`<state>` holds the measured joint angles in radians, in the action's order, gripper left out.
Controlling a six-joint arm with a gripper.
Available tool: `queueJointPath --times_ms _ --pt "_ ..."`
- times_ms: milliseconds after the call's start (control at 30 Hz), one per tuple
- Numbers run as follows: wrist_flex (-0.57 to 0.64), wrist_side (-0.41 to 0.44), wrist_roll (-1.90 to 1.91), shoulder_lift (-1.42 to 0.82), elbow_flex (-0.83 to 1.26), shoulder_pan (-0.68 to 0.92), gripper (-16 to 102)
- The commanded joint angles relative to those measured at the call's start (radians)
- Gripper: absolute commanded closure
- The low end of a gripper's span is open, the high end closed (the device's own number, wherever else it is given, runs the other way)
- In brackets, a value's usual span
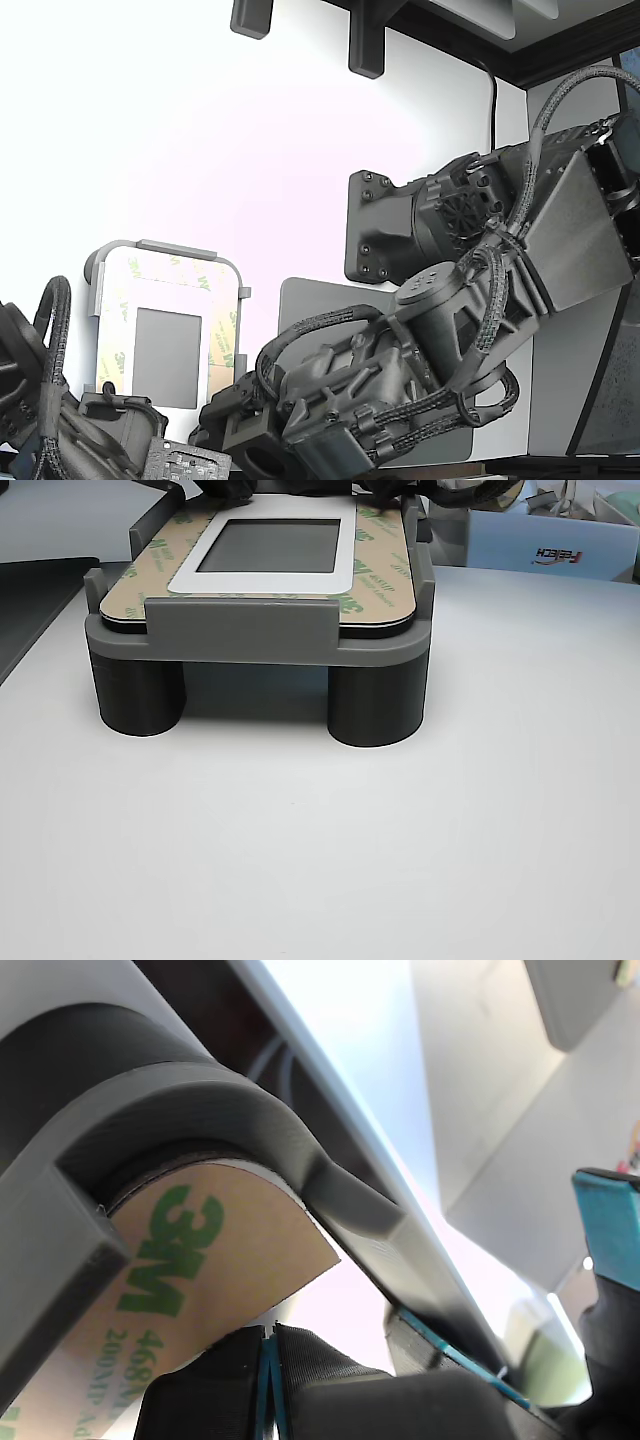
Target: Peel off protective film from adhesive tape.
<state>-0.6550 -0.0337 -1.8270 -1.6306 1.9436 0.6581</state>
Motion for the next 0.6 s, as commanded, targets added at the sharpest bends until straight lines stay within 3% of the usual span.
queueJointPath --times_ms 0,567 --pt "0.008 -0.002 -0.002 -0.037 -0.009 -0.011 92" --pt "-0.009 0.003 -0.002 -0.057 -0.002 -0.011 94"
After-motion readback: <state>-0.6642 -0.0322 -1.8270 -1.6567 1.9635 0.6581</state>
